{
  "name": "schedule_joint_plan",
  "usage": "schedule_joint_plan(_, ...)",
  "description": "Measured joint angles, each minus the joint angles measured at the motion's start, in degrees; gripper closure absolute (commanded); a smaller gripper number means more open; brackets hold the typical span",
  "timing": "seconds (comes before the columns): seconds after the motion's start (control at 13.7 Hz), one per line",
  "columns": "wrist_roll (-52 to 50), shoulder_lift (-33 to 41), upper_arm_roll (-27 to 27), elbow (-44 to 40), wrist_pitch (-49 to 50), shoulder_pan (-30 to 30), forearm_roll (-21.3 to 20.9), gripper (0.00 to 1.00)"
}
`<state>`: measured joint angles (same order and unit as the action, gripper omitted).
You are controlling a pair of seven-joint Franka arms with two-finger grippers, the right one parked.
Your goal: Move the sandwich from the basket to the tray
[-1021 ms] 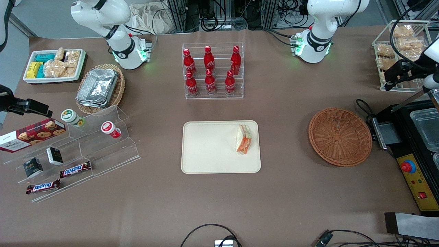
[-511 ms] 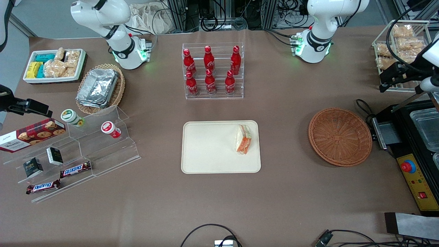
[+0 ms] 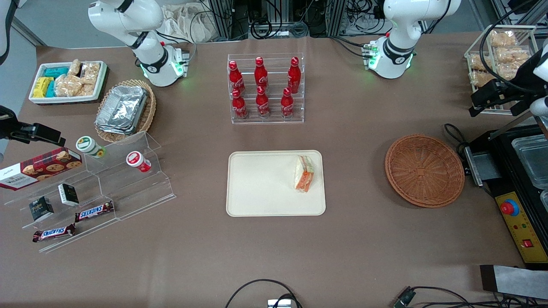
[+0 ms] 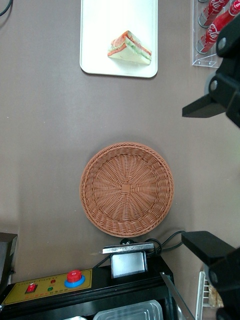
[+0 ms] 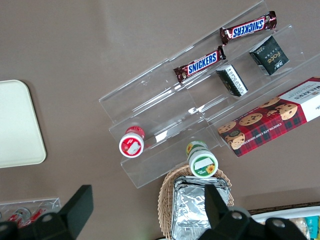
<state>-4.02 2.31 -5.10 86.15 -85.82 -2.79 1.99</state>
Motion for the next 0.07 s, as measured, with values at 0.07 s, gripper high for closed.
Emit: schedule_joint_plan(0.07,-0.1,0.0,0.0,0.0,0.0,0.0,0.0,0.00)
